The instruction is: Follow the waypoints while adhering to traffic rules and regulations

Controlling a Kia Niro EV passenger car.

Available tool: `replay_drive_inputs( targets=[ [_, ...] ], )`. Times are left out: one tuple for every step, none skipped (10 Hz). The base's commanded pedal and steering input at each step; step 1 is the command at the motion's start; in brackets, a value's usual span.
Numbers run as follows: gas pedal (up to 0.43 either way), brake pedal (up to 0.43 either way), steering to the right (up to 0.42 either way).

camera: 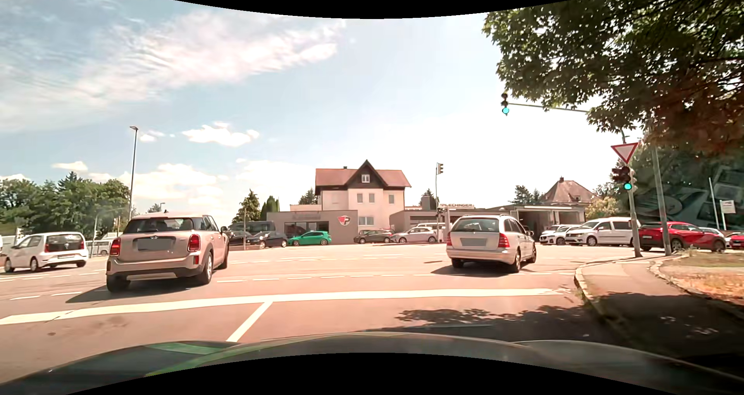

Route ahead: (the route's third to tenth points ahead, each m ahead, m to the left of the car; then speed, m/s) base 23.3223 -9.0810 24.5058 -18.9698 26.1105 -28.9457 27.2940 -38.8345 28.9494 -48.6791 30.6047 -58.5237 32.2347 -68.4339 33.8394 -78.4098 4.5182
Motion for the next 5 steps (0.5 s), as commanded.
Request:
replay_drive_inputs(
  targets=[
    [0.220, 0.000, 0.098],
    [0.220, 0.000, 0.098],
    [0.197, 0.000, 0.098],
    [0.189, 0.000, 0.097],
    [0.189, 0.000, 0.098]
  ],
)
